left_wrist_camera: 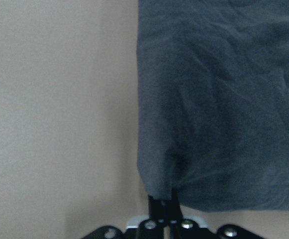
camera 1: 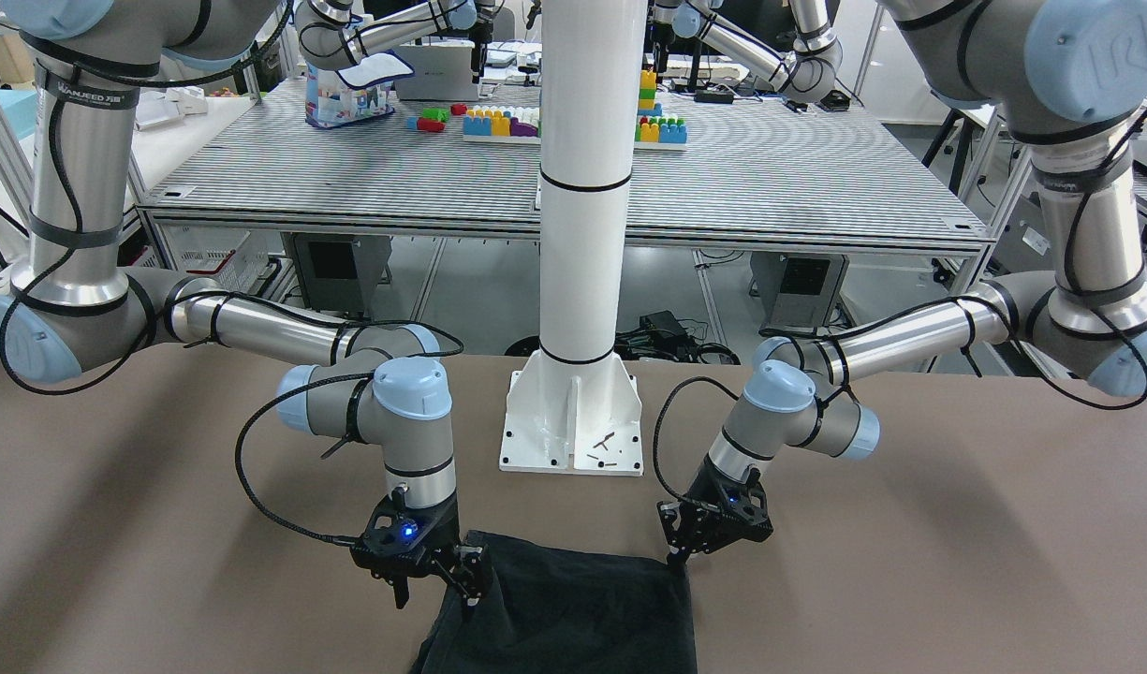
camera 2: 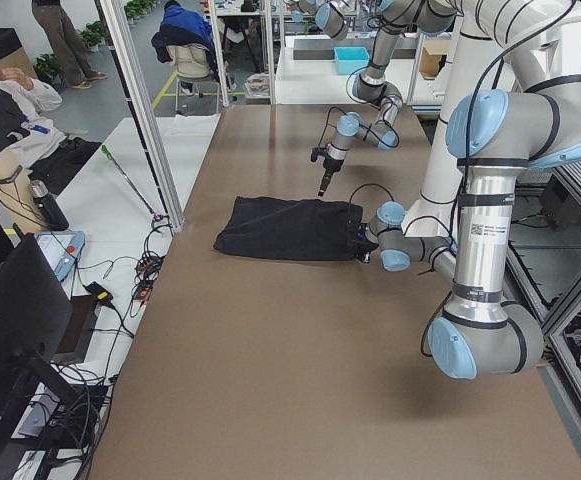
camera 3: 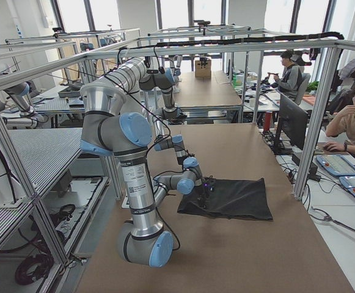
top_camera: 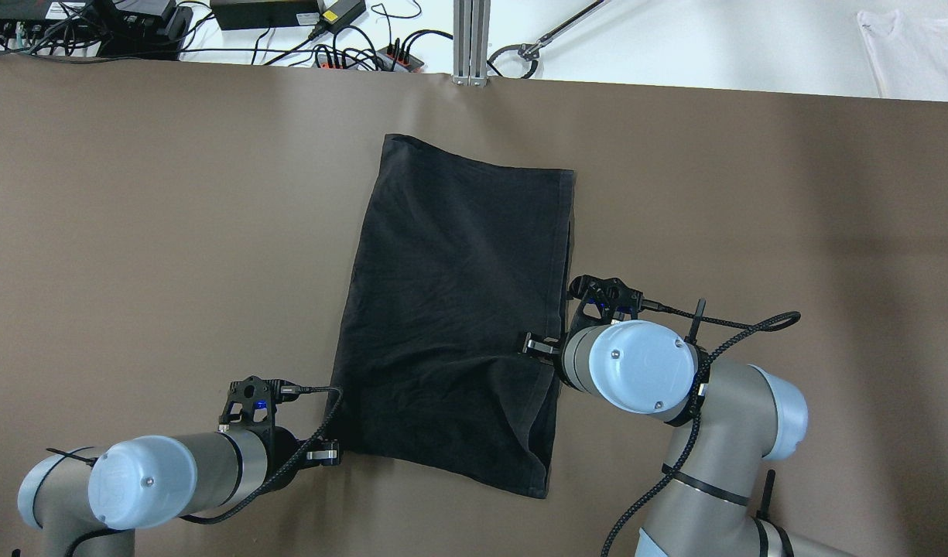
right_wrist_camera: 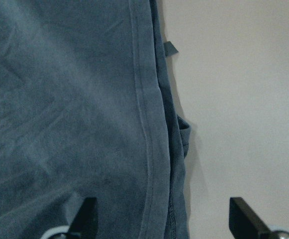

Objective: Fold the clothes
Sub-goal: 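Move the right gripper to the other near corner and grasp it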

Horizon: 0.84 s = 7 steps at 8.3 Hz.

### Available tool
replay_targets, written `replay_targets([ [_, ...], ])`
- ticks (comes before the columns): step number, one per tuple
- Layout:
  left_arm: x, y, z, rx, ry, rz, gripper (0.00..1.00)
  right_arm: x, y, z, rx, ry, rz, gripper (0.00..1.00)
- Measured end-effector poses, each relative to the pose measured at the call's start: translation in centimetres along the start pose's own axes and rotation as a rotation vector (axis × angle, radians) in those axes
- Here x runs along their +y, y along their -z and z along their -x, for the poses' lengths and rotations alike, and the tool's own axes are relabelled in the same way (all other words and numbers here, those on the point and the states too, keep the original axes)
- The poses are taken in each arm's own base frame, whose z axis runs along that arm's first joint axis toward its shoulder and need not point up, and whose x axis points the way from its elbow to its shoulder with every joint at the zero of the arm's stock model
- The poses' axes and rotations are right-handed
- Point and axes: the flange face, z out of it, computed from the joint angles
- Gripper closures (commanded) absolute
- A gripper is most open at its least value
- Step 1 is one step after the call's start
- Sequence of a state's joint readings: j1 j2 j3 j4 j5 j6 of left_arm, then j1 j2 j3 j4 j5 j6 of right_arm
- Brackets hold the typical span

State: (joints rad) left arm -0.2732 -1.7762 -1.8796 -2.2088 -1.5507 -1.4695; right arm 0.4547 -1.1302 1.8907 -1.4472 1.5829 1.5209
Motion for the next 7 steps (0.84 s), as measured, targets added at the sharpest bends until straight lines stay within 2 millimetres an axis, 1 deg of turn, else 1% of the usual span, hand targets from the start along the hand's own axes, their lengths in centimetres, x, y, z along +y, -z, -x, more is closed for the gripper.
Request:
replay_targets([
  [2, 0.0, 0.0, -0.1, 0.0, 0.0, 0.001, 1.0, 1.8, -0.5, 0.2, 0.026, -0.014, 0.002, 0.08],
  [3, 0.1, 0.0, -0.2, 0.001, -0.001, 0.001, 1.0, 2.9, -0.6, 0.4, 0.029, -0.035, 0.009, 0.08],
  [6, 0.1, -0.3, -0.3, -0.002, -0.001, 0.001, 1.0, 8.5, -0.5, 1.4, 0.011, -0.06, 0.011, 0.09],
  [7, 0.1, -0.4, -0.3, -0.003, -0.001, 0.001, 1.0, 9.9, -0.7, 1.5, 0.012, -0.058, 0.01, 0.1],
])
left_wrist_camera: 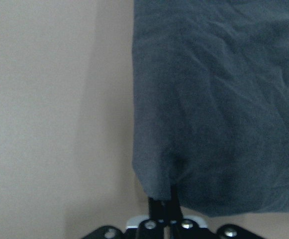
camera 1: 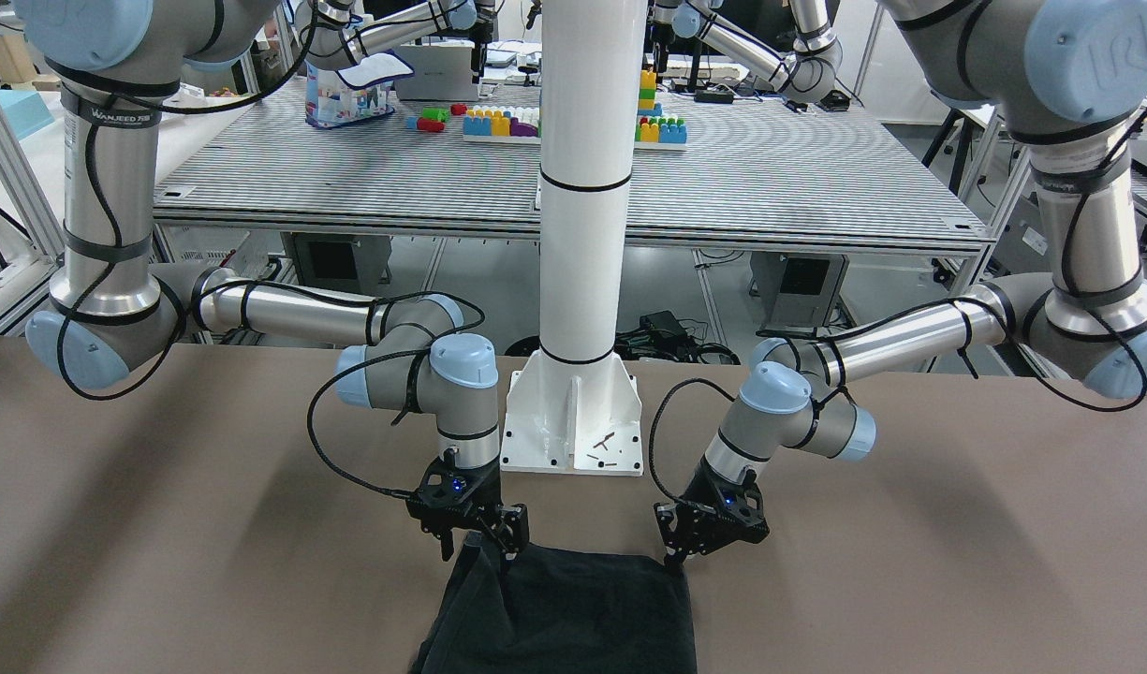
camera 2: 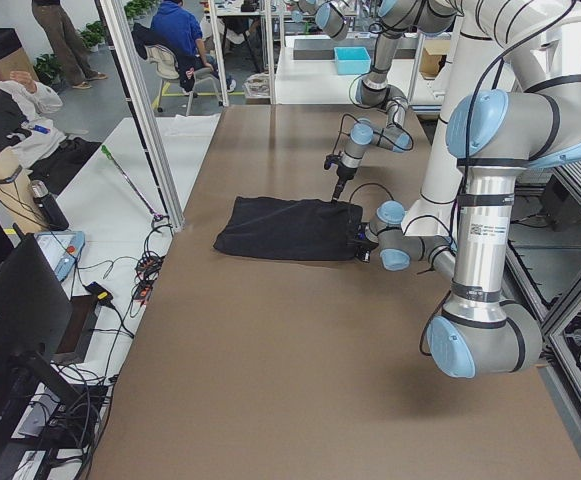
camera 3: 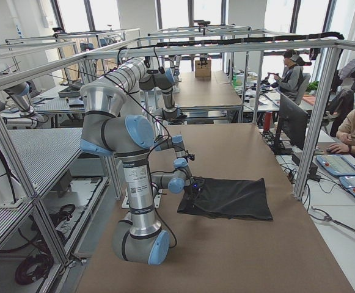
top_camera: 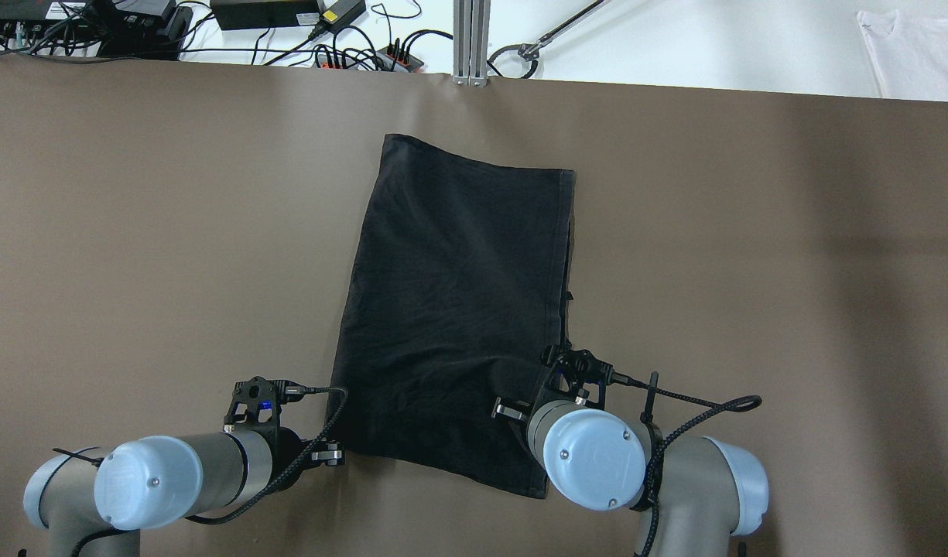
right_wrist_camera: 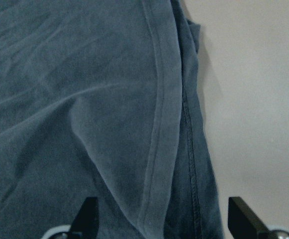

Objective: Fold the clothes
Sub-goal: 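Move the right gripper to the other near corner and grasp it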

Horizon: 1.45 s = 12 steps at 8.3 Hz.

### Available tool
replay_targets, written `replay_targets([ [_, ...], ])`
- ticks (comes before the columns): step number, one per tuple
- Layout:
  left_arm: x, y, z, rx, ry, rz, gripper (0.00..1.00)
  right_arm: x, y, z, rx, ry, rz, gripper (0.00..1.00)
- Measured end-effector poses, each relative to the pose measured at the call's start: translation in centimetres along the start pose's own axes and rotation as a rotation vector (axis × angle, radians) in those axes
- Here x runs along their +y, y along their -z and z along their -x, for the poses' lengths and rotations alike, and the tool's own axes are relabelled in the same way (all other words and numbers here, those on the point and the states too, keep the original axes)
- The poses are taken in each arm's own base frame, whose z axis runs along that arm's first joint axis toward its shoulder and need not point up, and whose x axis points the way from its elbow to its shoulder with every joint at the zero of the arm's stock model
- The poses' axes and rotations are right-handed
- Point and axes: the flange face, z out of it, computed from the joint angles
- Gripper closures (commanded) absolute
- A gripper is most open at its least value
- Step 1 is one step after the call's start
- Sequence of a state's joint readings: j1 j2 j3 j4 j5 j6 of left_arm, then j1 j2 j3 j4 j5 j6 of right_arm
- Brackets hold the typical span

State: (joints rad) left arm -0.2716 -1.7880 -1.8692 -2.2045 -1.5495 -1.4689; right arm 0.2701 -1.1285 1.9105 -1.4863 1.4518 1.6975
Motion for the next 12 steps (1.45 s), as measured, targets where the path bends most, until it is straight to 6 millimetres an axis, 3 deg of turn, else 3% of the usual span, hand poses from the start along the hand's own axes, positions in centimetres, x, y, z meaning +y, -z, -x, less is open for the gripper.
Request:
replay_targets([
  [3, 0.0, -0.1, 0.0, -0.001, 0.0, 0.0, 1.0, 2.1, -1.2, -0.2, 0.015, 0.002, -0.009, 0.1],
  [5, 0.0, -0.1, 0.0, -0.002, -0.001, 0.0, 1.0, 2.5, -2.5, -0.4, 0.037, 0.001, -0.014, 0.11],
  [8, 0.0, -0.1, -0.1, 0.0, -0.001, 0.0, 1.0, 2.6, -2.9, -0.1, 0.038, -0.03, -0.017, 0.21],
  [12, 0.0, -0.1, -0.1, 0.001, -0.001, 0.001, 1.0, 2.3, -2.9, 0.3, 0.029, -0.081, -0.057, 0.21],
])
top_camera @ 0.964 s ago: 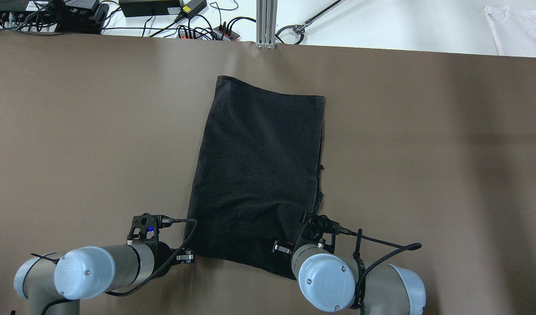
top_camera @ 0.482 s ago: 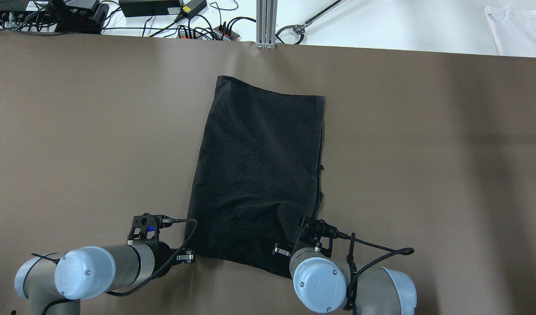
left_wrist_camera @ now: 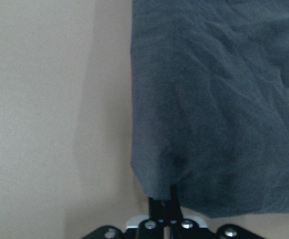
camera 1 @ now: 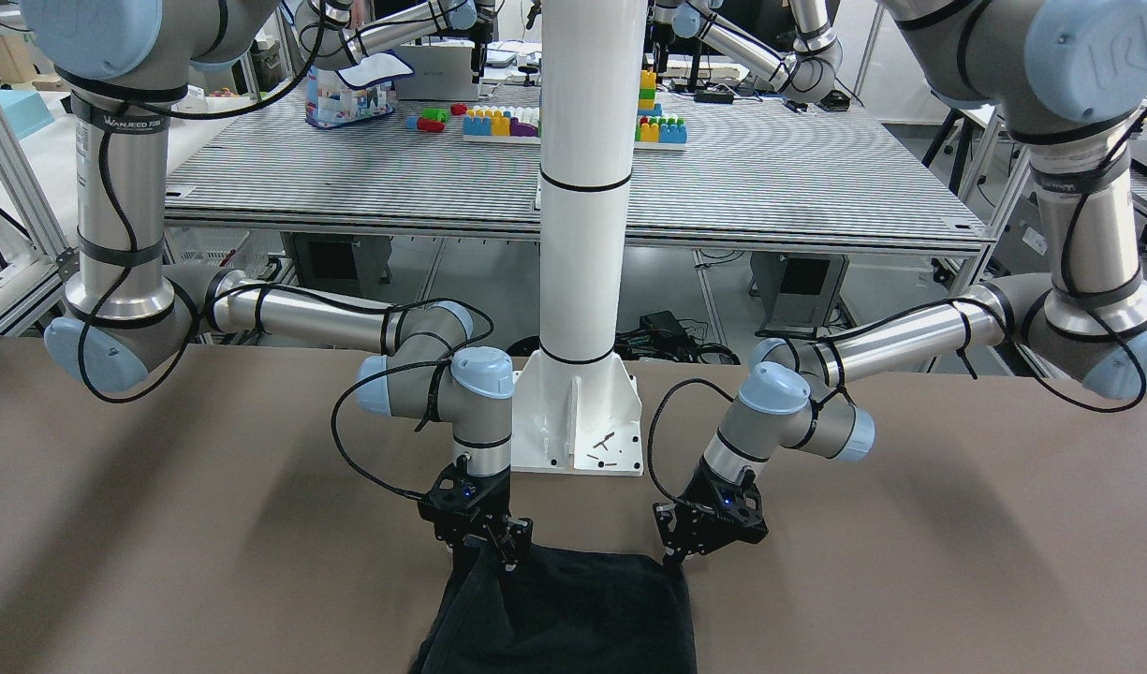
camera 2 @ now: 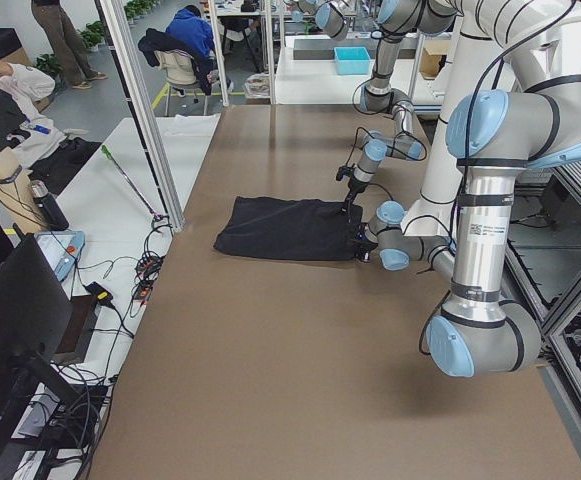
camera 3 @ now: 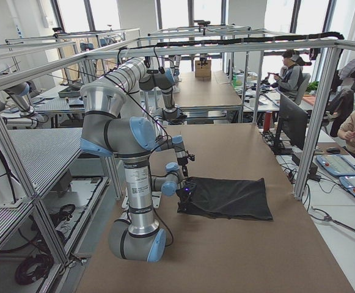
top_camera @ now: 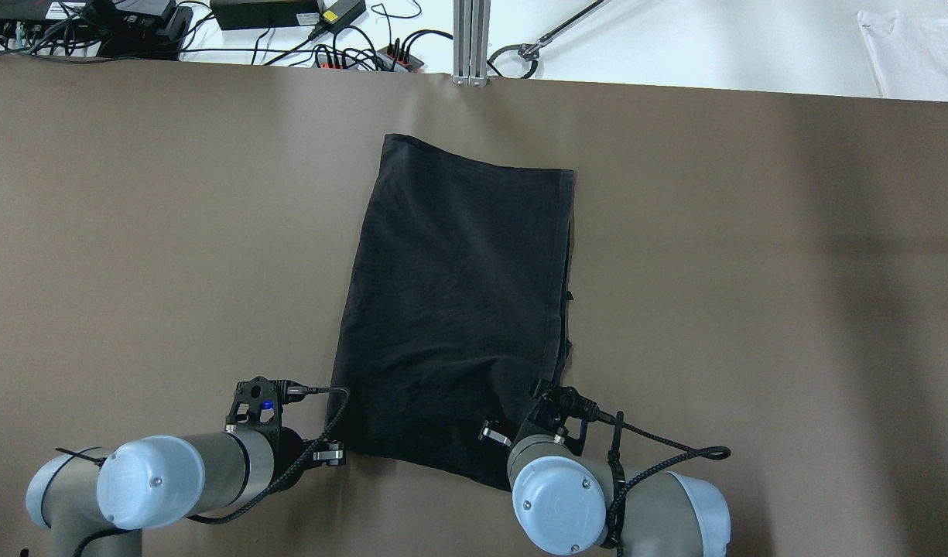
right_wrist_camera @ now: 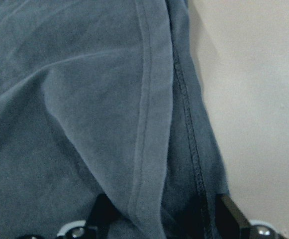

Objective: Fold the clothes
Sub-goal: 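Move the right gripper to the other near corner and grasp it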

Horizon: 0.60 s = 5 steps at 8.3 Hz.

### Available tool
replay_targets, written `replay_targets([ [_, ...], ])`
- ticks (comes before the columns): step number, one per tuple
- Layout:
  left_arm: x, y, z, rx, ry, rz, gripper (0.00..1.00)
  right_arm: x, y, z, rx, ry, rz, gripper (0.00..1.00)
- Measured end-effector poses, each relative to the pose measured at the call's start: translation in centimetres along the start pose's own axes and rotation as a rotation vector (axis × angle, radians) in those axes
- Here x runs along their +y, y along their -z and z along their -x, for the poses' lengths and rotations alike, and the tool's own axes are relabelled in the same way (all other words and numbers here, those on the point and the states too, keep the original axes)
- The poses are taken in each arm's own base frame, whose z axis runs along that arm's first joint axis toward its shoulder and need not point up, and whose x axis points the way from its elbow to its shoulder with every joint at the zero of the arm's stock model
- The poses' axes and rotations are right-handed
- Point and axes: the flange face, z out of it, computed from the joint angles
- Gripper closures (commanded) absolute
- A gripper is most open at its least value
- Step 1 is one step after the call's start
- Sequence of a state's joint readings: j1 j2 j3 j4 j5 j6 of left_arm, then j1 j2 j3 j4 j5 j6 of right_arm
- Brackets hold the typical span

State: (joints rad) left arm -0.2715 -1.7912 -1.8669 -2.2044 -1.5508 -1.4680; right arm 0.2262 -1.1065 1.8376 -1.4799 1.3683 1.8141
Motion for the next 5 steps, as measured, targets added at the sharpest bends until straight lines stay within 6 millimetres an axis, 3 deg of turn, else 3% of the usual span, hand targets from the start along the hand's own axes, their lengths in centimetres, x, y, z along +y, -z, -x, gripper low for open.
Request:
replay_targets([
  [2, 0.0, 0.0, 0.0, -0.001, 0.0, 0.0, 1.0, 0.4, -0.9, 0.9, 0.009, -0.01, -0.007, 0.26],
  [5, 0.0, 0.0, 0.1, -0.001, -0.002, 0.0, 1.0, 0.8, -1.4, 2.0, 0.011, -0.016, -0.008, 0.75],
])
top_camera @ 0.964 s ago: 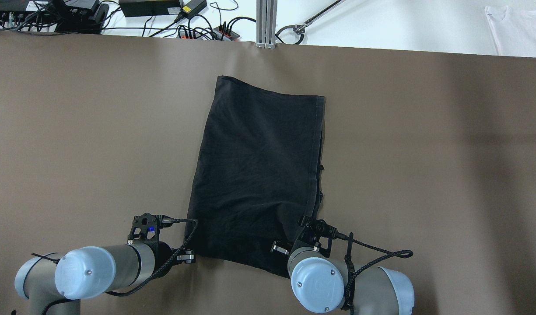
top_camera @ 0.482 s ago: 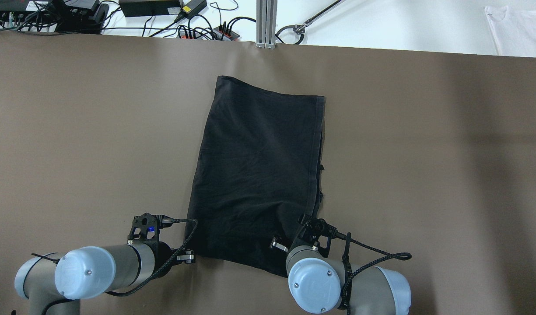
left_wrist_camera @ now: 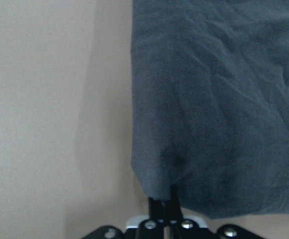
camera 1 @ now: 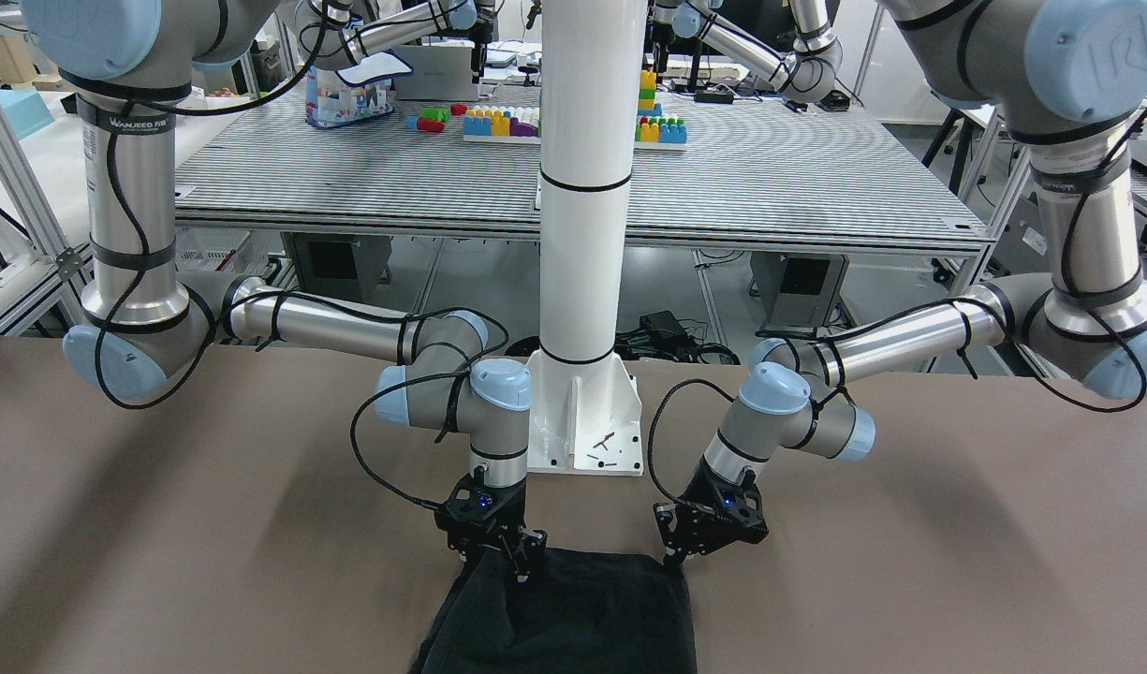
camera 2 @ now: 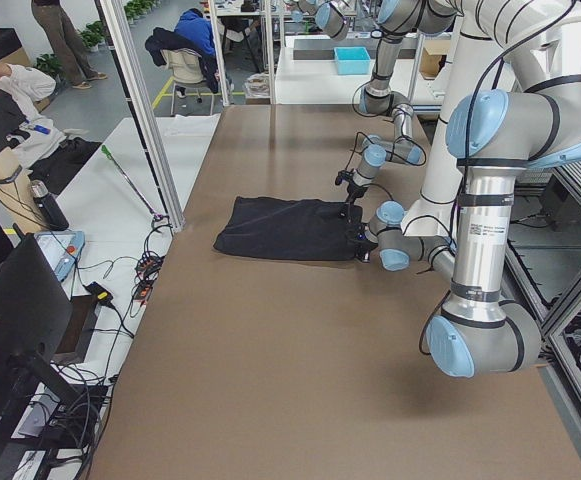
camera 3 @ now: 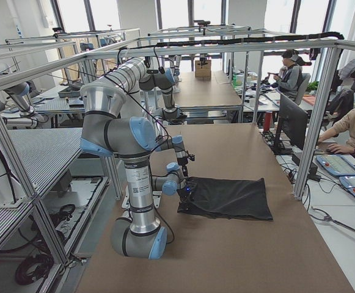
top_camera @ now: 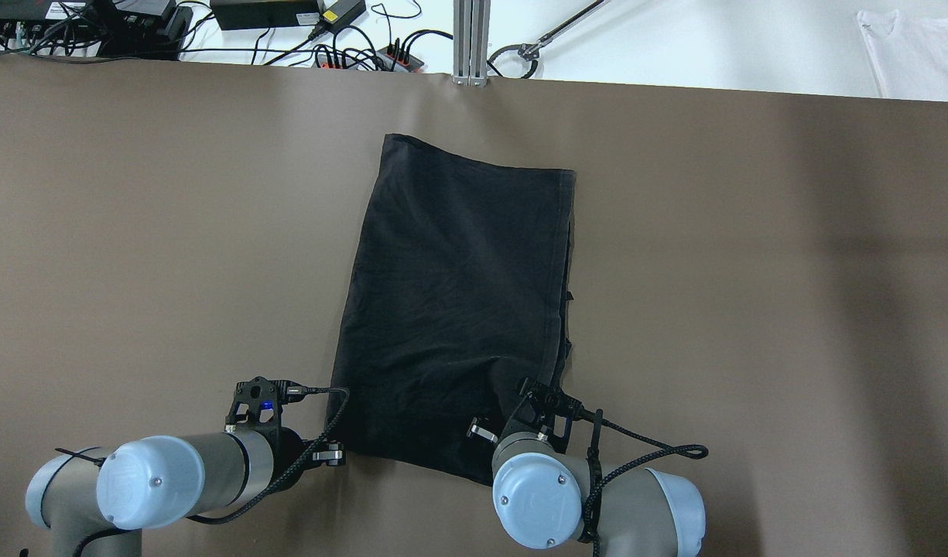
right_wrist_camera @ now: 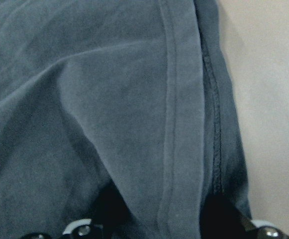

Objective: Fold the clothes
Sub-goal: 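Move the right gripper to the other near corner and grasp it, then lift the near edge with both grippers and carry it toward the far edge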

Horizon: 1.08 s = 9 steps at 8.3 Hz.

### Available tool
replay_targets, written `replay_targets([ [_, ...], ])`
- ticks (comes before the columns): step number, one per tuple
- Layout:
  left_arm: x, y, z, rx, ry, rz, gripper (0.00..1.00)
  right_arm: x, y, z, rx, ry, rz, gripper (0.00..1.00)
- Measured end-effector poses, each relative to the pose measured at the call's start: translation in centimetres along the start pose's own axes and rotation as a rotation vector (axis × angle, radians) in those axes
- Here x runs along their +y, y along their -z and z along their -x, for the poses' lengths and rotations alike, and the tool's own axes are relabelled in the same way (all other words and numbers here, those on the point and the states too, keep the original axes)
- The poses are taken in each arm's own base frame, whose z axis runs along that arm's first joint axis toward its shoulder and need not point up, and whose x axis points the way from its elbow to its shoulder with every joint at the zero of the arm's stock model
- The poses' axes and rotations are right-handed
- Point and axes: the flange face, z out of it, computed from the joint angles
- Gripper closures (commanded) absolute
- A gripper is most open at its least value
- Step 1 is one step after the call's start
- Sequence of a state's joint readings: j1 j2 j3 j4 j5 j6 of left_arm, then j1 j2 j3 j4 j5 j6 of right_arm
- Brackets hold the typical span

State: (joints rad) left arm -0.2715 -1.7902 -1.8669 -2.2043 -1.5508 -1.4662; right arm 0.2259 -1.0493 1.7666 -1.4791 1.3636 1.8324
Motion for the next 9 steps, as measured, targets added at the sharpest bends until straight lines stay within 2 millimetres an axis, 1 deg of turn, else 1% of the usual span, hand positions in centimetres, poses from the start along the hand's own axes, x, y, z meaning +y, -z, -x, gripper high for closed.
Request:
replay_targets([
  [1, 0.0, 0.0, 0.0, 0.0, -0.001, 0.0, 1.0, 0.0, 0.0, 0.0, -0.002, -0.001, 0.0, 1.0],
  [3, 0.0, 0.0, 0.0, 0.001, -0.001, 0.0, 1.0, -0.1, 0.3, 0.1, -0.007, -0.003, 0.002, 1.0],
  [4, 0.0, 0.1, -0.1, 0.002, -0.001, 0.0, 1.0, -0.2, 0.8, 0.2, -0.014, -0.005, 0.005, 1.0],
  [6, 0.0, 0.3, -0.3, 0.008, -0.001, 0.0, 1.0, -0.7, 2.5, 0.3, -0.041, -0.012, 0.013, 1.0],
  [7, -0.1, 0.4, -0.7, 0.015, -0.001, -0.001, 1.0, -1.1, 3.5, 0.0, -0.055, -0.012, 0.016, 1.0],
  [9, -0.3, 0.9, -1.8, 0.038, 0.0, -0.004, 1.0, -1.5, 4.6, -0.6, -0.07, -0.009, 0.022, 1.0],
])
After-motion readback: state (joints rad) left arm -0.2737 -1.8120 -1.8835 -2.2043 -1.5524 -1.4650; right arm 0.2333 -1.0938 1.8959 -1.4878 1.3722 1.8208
